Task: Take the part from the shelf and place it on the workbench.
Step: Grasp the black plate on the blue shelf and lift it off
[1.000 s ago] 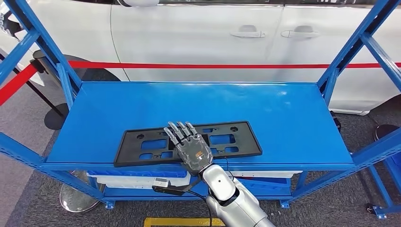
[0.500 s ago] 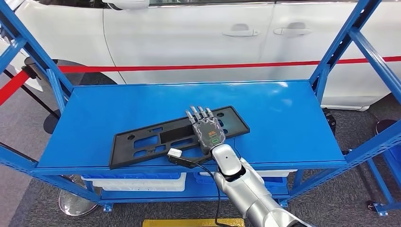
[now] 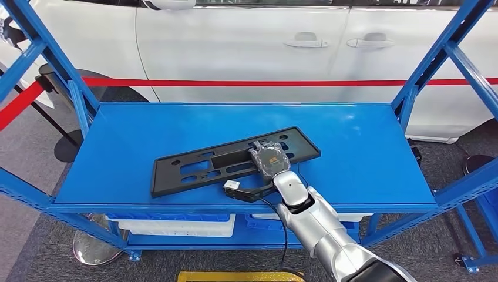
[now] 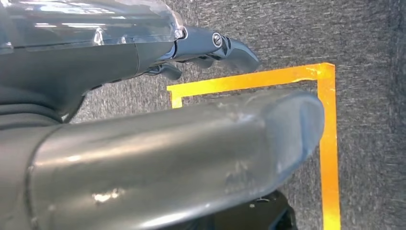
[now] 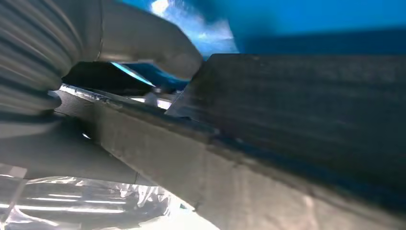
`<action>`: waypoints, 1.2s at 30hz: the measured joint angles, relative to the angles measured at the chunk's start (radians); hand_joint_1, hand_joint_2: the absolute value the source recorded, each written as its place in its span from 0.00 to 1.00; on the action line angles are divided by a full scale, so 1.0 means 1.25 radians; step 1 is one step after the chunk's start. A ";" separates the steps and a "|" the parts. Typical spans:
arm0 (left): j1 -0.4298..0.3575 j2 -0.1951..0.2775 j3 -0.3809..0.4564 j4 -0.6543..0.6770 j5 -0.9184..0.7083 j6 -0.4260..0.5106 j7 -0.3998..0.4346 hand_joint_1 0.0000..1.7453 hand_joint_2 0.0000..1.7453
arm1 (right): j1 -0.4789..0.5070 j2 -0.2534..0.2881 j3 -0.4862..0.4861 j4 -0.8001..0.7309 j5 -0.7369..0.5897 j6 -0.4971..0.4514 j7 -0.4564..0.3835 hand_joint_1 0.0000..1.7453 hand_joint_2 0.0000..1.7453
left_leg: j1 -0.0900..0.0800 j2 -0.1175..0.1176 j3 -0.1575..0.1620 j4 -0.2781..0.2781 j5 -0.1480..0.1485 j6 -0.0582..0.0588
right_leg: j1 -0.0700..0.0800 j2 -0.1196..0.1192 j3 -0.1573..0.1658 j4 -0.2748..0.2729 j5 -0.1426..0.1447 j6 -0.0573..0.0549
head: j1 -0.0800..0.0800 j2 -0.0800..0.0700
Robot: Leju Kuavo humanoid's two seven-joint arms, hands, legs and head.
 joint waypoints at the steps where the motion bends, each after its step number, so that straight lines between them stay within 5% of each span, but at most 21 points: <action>1: 0.000 0.000 0.000 0.000 0.000 0.000 0.000 0.00 0.00 | -0.003 -0.001 0.000 0.002 0.000 0.000 0.000 0.99 1.00 | -0.001 -0.001 0.000 0.002 -0.002 -0.003 | 0.001 0.000 0.023 -0.048 0.016 -0.003 | 0.000 0.000; 3: -0.001 0.000 0.000 0.000 0.000 0.000 0.000 0.00 0.00 | -0.006 -0.001 0.000 0.005 0.000 -0.001 -0.001 0.99 1.00 | -0.003 -0.002 0.000 0.003 -0.004 -0.012 | 0.005 0.000 0.041 -0.087 0.022 -0.010 | -0.001 0.000; 7: 0.000 0.000 0.000 0.000 0.004 0.000 0.000 0.00 0.00 | -0.008 -0.003 0.000 0.009 0.000 -0.002 -0.004 0.99 1.00 | 0.000 -0.001 -0.009 0.027 -0.024 -0.030 | 0.003 -0.001 0.045 -0.098 0.030 -0.030 | -0.003 0.000; 10: 0.000 0.000 0.000 0.000 0.007 -0.001 0.000 0.00 0.00 | -0.006 -0.005 0.000 0.010 0.000 -0.004 -0.004 1.00 1.00 | 0.002 0.001 -0.075 0.175 -0.099 -0.037 | 0.004 -0.001 0.046 -0.100 0.031 -0.038 | -0.007 0.000; 12: 0.001 0.000 0.000 0.000 0.009 -0.003 0.000 0.00 0.00 | -0.004 -0.006 0.000 0.012 0.000 -0.005 -0.005 1.00 1.00 | 0.002 0.001 -0.103 0.235 -0.112 -0.038 | 0.006 -0.001 0.047 -0.099 0.030 -0.039 | -0.007 0.000; 13: 0.002 0.000 0.000 0.000 0.010 -0.003 0.000 0.00 0.00 | -0.004 -0.007 -0.001 0.012 0.000 -0.006 -0.007 1.00 1.00 | 0.002 0.001 -0.094 0.217 -0.094 -0.037 | 0.007 0.000 0.049 -0.099 0.029 -0.039 | -0.007 0.000; 15: 0.002 0.000 0.001 0.000 0.012 -0.005 0.000 0.00 0.00 | -0.002 -0.007 -0.005 0.010 -0.006 -0.011 -0.018 1.00 1.00 | 0.001 0.001 -0.042 0.108 -0.039 -0.029 | 0.008 0.001 0.053 -0.098 0.026 -0.037 | -0.007 0.000; 17: 0.001 0.000 0.001 0.000 0.014 -0.006 0.000 0.00 0.00 | 0.004 -0.007 -0.013 0.001 -0.024 -0.021 -0.036 1.00 1.00 | -0.003 0.001 0.001 0.019 -0.010 -0.021 | 0.011 0.002 0.054 -0.096 0.024 -0.032 | -0.006 0.000; 22: 0.001 -0.002 0.003 0.000 0.023 -0.006 -0.002 0.00 0.00 | 0.051 -0.005 -0.041 -0.080 -0.114 -0.030 -0.102 1.00 1.00 | -0.001 0.002 0.012 -0.009 -0.001 -0.001 | 0.013 0.004 0.047 -0.082 0.011 -0.012 | -0.004 0.000; 25: 0.001 -0.005 0.007 0.000 0.036 -0.006 -0.008 0.00 0.00 | 0.105 0.003 -0.056 -0.195 -0.247 -0.041 -0.171 1.00 1.00 | 0.003 0.003 0.012 -0.014 0.002 0.007 | 0.008 0.003 -0.015 0.053 -0.066 -0.003 | 0.003 0.000; 27: 0.004 -0.009 0.014 0.000 0.047 -0.005 -0.013 0.00 0.00 | 0.162 0.009 -0.058 -0.319 -0.366 -0.048 -0.212 1.00 1.00 | 0.003 0.001 0.011 -0.013 0.000 0.007 | 0.004 0.002 -0.056 0.133 -0.089 0.001 | 0.004 0.000; 29: 0.006 -0.013 0.022 0.000 0.054 -0.004 -0.016 0.00 0.00 | 0.210 0.012 -0.056 -0.449 -0.455 -0.049 -0.228 1.00 1.00 | 0.003 -0.001 0.014 -0.011 -0.004 0.004 | 0.000 0.001 -0.040 0.094 -0.049 0.003 | 0.004 0.000; 32: 0.007 -0.018 0.028 0.000 0.057 -0.003 -0.018 0.00 0.00 | 0.238 0.013 -0.054 -0.583 -0.496 -0.047 -0.226 1.00 1.00 | 0.000 -0.003 0.016 -0.005 -0.013 -0.007 | 0.000 -0.001 0.032 -0.063 0.021 -0.002 | 0.004 0.000; 36: 0.007 -0.020 0.035 0.000 0.058 -0.003 -0.019 0.00 0.00 | 0.270 0.013 -0.054 -0.672 -0.505 -0.048 -0.229 1.00 1.00 | 0.000 -0.001 0.016 -0.002 -0.021 -0.025 | 0.003 0.002 0.041 -0.091 0.023 -0.020 | 0.004 0.000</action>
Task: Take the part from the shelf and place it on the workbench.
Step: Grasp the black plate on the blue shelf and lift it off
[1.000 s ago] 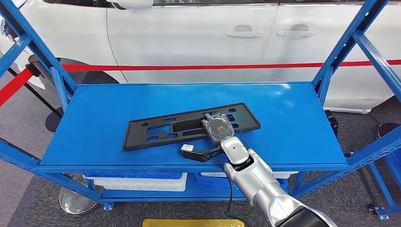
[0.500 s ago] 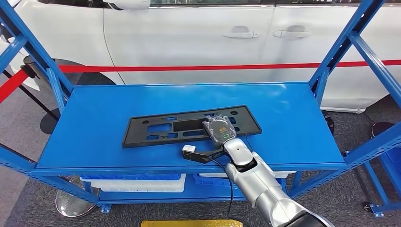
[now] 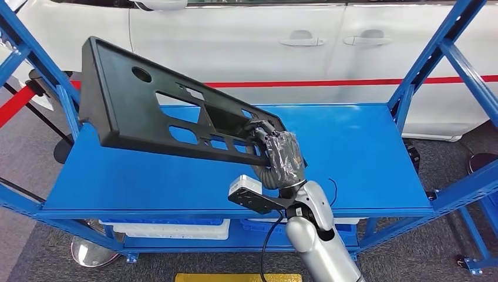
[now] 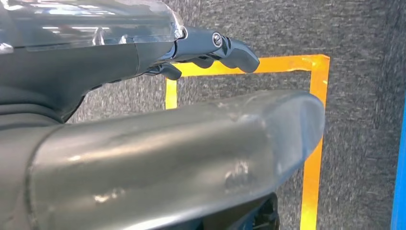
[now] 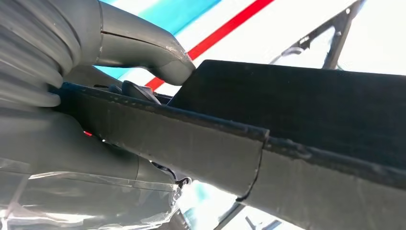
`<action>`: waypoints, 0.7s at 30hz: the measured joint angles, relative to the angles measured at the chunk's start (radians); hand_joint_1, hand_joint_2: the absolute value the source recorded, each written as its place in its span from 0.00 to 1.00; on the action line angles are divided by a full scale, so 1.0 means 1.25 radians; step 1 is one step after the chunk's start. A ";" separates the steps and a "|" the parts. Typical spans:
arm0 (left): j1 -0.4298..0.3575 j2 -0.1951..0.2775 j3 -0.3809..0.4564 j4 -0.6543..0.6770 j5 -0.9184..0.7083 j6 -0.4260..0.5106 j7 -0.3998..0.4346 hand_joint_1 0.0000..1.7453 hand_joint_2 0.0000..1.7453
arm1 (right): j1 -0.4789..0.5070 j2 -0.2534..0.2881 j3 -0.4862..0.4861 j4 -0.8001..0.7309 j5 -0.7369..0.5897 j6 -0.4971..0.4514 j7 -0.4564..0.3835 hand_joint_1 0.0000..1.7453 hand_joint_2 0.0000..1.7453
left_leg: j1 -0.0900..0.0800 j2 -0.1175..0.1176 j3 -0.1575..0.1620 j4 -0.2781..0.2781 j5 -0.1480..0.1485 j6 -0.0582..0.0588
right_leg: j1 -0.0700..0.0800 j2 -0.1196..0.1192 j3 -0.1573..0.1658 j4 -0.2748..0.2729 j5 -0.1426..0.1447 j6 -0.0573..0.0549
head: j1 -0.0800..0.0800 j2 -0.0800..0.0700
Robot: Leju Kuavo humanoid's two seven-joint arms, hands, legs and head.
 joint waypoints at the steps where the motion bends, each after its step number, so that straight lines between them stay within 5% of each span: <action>1: 0.000 0.000 0.001 0.000 0.000 0.000 0.000 0.00 0.00 | 0.004 0.000 0.000 -0.014 -0.003 -0.001 -0.002 1.00 1.00 | 0.001 0.001 -0.003 0.011 -0.009 -0.004 | -0.001 0.000 0.001 -0.002 0.000 -0.005 | -0.001 0.000; 5: -0.001 -0.001 0.008 0.000 0.006 0.003 0.000 0.00 0.00 | 0.028 0.000 0.000 -0.067 -0.093 -0.031 -0.052 1.00 1.00 | 0.002 0.002 -0.085 0.192 -0.102 -0.014 | 0.001 -0.003 0.004 -0.003 -0.002 -0.018 | -0.005 0.000; 7: 0.001 -0.002 0.012 0.000 0.012 0.005 0.000 0.00 0.00 | 0.058 -0.002 0.000 -0.115 -0.185 -0.047 -0.087 1.00 1.00 | 0.002 0.002 -0.107 0.234 -0.103 -0.012 | 0.004 -0.004 0.005 0.001 -0.006 -0.020 | -0.005 0.000; 10: 0.004 -0.003 0.018 0.000 0.017 0.008 0.000 0.00 0.00 | 0.095 -0.007 -0.007 -0.200 -0.285 -0.059 -0.114 1.00 1.00 | 0.000 0.002 -0.042 0.099 -0.024 0.001 | 0.007 -0.001 0.013 0.005 -0.014 -0.019 | -0.005 0.000; 12: 0.002 -0.003 0.023 -0.001 0.021 0.008 -0.002 0.00 0.00 | 0.124 -0.012 -0.019 -0.255 -0.332 -0.063 -0.134 1.00 1.00 | -0.005 0.002 -0.006 0.026 -0.003 0.010 | 0.009 0.000 0.015 0.006 -0.017 -0.013 | -0.005 0.000; 17: 0.002 -0.005 0.030 -0.001 0.029 0.008 -0.004 0.00 0.00 | 0.207 -0.021 -0.057 -0.346 -0.472 -0.026 -0.172 1.00 1.00 | -0.003 0.004 0.007 -0.006 0.003 0.028 | 0.007 -0.001 0.007 0.027 -0.035 0.008 | -0.003 0.000; 21: -0.001 -0.005 0.042 -0.001 0.047 0.011 0.008 0.00 0.00 | 0.314 -0.021 -0.092 -0.357 -0.571 0.036 -0.206 1.00 1.00 | -0.001 0.003 0.008 -0.011 0.005 0.035 | -0.001 -0.001 -0.077 0.200 -0.117 0.021 | -0.001 0.000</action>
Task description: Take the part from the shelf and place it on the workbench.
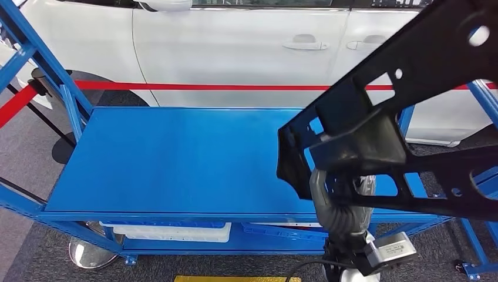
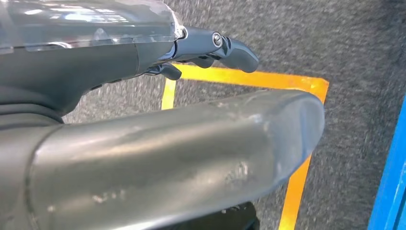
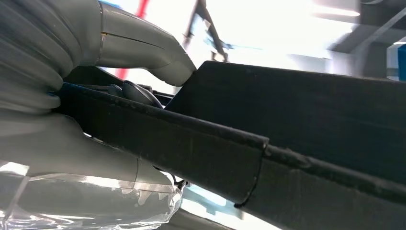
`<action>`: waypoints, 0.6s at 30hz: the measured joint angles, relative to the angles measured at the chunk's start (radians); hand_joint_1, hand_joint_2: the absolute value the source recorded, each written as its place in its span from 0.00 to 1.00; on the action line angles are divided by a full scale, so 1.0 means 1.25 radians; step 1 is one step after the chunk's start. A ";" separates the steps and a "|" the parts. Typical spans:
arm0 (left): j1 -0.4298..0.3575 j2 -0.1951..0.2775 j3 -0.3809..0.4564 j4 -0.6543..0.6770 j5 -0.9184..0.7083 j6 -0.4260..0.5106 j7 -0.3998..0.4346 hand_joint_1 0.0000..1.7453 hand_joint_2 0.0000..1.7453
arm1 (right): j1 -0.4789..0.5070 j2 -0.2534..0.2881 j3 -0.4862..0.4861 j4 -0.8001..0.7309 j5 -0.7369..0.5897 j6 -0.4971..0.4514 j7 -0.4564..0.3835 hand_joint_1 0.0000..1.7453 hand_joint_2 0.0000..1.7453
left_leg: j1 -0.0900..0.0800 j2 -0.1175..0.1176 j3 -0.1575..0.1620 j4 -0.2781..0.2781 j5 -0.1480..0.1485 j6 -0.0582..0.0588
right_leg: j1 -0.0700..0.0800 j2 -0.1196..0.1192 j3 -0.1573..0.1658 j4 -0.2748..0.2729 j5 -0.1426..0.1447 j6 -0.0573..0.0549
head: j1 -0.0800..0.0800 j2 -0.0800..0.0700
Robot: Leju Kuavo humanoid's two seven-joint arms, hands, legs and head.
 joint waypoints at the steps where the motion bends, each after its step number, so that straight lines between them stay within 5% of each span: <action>1: 0.000 -0.001 0.003 0.000 0.003 0.001 0.005 0.00 0.00 | 0.028 0.001 -0.008 0.002 -0.017 0.021 -0.019 1.00 1.00 | 0.000 0.000 0.000 0.001 -0.001 -0.001 | -0.003 0.000 -0.009 0.015 0.002 0.002 | 0.000 0.000; 4: 0.000 -0.005 0.009 -0.003 0.010 0.007 0.014 0.00 0.00 | 0.094 0.009 -0.033 0.011 -0.049 0.092 -0.071 1.00 1.00 | 0.001 -0.001 0.001 0.007 -0.006 -0.009 | -0.011 -0.001 0.048 -0.103 0.071 0.007 | 0.000 0.000; 6: -0.001 -0.007 0.011 -0.009 0.013 0.009 0.016 0.00 0.00 | 0.132 0.020 -0.056 0.019 -0.057 0.140 -0.095 1.00 1.00 | -0.001 -0.002 -0.002 0.018 -0.010 -0.019 | -0.011 0.001 0.082 -0.174 0.096 0.002 | 0.000 0.000; 10: -0.001 -0.008 0.015 -0.020 0.015 0.006 0.016 0.00 0.00 | 0.187 0.054 -0.109 0.033 -0.052 0.204 -0.121 1.00 1.00 | 0.000 -0.002 -0.008 0.028 -0.019 -0.035 | -0.006 0.003 0.079 -0.182 0.101 -0.020 | 0.000 0.000; 12: -0.001 -0.008 0.017 -0.025 0.015 0.003 0.016 0.00 0.00 | 0.202 0.072 -0.129 0.035 -0.045 0.224 -0.124 1.00 1.00 | 0.002 -0.001 -0.024 0.075 -0.063 -0.041 | -0.008 0.001 0.074 -0.184 0.108 -0.031 | -0.002 0.000; 15: -0.001 -0.007 0.017 -0.031 0.015 -0.005 0.016 0.00 0.00 | 0.219 0.092 -0.146 0.038 -0.039 0.250 -0.122 1.00 1.00 | 0.002 0.000 -0.069 0.215 -0.149 -0.043 | -0.002 -0.002 0.059 -0.183 0.118 -0.041 | -0.005 0.000; 17: -0.001 -0.006 0.017 -0.034 0.015 -0.008 0.016 0.00 0.00 | 0.225 0.102 -0.155 0.041 -0.034 0.261 -0.120 1.00 1.00 | 0.000 0.000 -0.055 0.225 -0.149 -0.038 | 0.004 -0.002 0.048 -0.181 0.127 -0.044 | -0.005 0.000; 18: -0.001 -0.006 0.017 -0.035 0.014 -0.009 0.016 0.00 0.00 | 0.227 0.106 -0.159 0.042 -0.031 0.265 -0.120 1.00 1.00 | -0.002 0.000 -0.025 0.182 -0.130 -0.032 | 0.007 -0.002 0.042 -0.181 0.132 -0.044 | -0.005 0.000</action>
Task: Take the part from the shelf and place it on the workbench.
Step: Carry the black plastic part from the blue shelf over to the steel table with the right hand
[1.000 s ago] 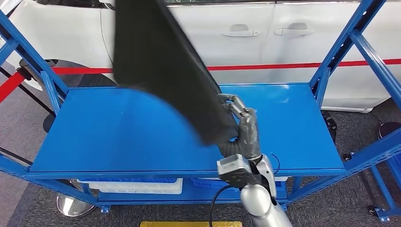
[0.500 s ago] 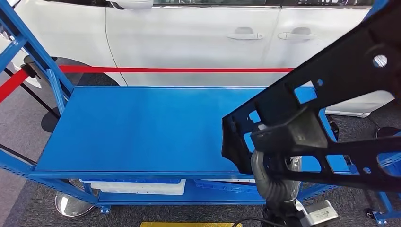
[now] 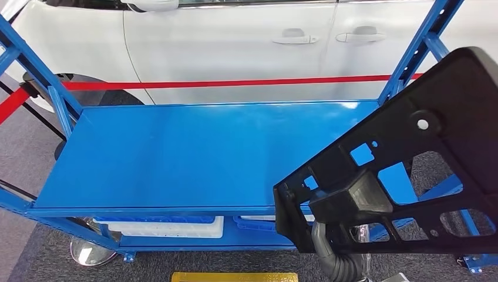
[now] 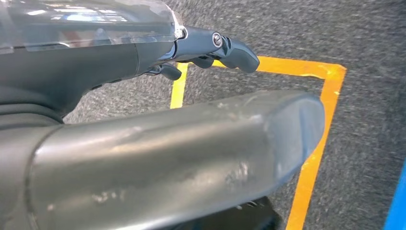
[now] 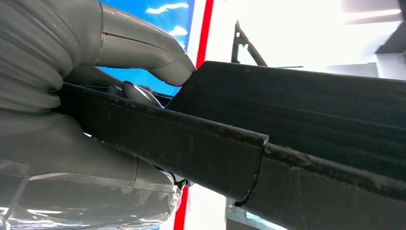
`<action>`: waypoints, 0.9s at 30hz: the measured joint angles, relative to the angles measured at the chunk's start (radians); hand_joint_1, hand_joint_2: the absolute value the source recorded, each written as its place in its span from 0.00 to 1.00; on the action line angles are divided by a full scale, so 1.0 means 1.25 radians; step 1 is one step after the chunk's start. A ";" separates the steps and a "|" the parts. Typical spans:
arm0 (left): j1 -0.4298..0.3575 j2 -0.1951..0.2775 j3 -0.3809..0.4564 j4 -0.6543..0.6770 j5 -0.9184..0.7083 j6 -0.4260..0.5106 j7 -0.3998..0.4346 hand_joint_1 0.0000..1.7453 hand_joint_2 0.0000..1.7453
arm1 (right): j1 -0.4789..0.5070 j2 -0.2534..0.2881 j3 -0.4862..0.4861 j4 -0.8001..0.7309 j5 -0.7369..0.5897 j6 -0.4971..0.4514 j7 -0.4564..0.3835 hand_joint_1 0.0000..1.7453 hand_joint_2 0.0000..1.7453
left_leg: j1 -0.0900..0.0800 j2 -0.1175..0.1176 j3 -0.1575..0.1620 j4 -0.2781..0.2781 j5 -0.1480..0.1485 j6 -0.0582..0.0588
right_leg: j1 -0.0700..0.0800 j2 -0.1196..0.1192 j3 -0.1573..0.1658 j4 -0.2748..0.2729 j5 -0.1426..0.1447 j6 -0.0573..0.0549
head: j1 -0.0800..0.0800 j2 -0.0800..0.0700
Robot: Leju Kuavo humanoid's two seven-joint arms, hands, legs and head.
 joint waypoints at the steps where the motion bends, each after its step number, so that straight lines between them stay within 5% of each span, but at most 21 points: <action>1: -0.001 0.002 0.000 -0.002 -0.001 -0.001 0.000 0.00 0.00 | 0.002 0.004 -0.003 0.001 0.003 0.004 0.000 1.00 1.00 | -0.003 0.000 0.040 -0.063 0.020 0.008 | 0.002 0.000 -0.005 0.000 0.005 0.000 | 0.000 0.000; 3: -0.003 0.006 0.000 -0.006 -0.003 -0.004 -0.001 0.00 0.00 | 0.006 0.012 -0.007 0.001 0.006 0.009 0.000 1.00 1.00 | -0.012 0.003 0.096 -0.161 0.047 0.022 | 0.004 0.000 -0.010 0.000 0.016 0.005 | 0.000 0.000; 7: -0.003 0.011 0.000 -0.010 -0.006 -0.007 -0.003 0.00 0.00 | 0.010 0.022 -0.016 0.003 0.009 0.017 0.000 1.00 1.00 | -0.019 0.005 0.097 -0.193 0.077 0.035 | -0.003 -0.002 -0.011 -0.009 0.034 0.026 | -0.006 0.000; 9: -0.002 0.013 0.000 -0.012 -0.007 -0.008 -0.002 0.00 0.00 | 0.012 0.024 -0.021 0.003 0.010 0.020 -0.001 1.00 1.00 | -0.013 0.009 0.084 -0.205 0.102 0.042 | -0.003 0.000 -0.024 0.018 -0.009 0.033 | -0.004 0.000; 12: -0.001 0.014 0.000 -0.013 -0.010 -0.009 0.001 0.00 0.00 | 0.023 0.025 -0.025 0.006 0.014 0.019 -0.017 1.00 1.00 | -0.011 0.013 0.051 -0.205 0.129 0.046 | -0.010 0.000 -0.054 0.152 -0.121 0.045 | -0.001 0.000; 14: 0.000 0.013 0.000 -0.014 -0.014 -0.010 0.004 0.00 0.00 | 0.035 0.025 -0.026 0.010 0.017 0.016 -0.033 1.00 1.00 | -0.010 0.013 0.028 -0.199 0.142 0.042 | -0.013 0.000 -0.042 0.195 -0.121 0.052 | 0.000 0.000; 16: 0.001 0.012 0.000 -0.015 -0.017 -0.010 0.007 0.00 0.00 | 0.041 0.025 -0.026 0.014 0.018 0.016 -0.040 1.00 1.00 | -0.008 0.013 0.005 -0.186 0.152 0.035 | -0.017 0.000 0.024 0.130 -0.082 0.056 | 0.001 0.000; 19: 0.001 0.010 0.000 -0.020 -0.021 -0.010 0.010 0.00 0.00 | 0.043 0.026 -0.027 0.015 0.018 0.015 -0.042 1.00 1.00 | -0.007 0.012 -0.019 -0.165 0.160 0.022 | -0.014 0.002 0.123 -0.014 -0.080 0.047 | 0.002 0.000; 22: 0.002 0.008 -0.001 -0.028 -0.025 -0.013 0.015 0.00 0.00 | 0.044 0.026 -0.028 0.016 0.017 0.015 -0.041 1.00 1.00 | -0.006 0.011 -0.026 -0.160 0.170 0.006 | -0.011 0.003 0.119 -0.029 -0.076 0.026 | 0.004 0.000; 24: 0.005 0.007 -0.001 -0.035 -0.026 -0.017 0.020 0.00 0.00 | 0.044 0.027 -0.028 0.016 0.017 0.015 -0.038 1.00 1.00 | -0.003 0.009 -0.039 -0.133 0.132 -0.004 | -0.013 0.000 0.103 -0.030 -0.059 0.011 | 0.002 0.000; 27: 0.006 0.003 -0.001 -0.042 -0.029 -0.024 0.026 0.00 0.00 | 0.044 0.028 -0.028 0.016 0.016 0.014 -0.033 1.00 1.00 | 0.000 0.008 -0.072 0.000 0.017 -0.013 | -0.012 -0.002 0.070 -0.030 -0.032 0.003 | 0.000 0.000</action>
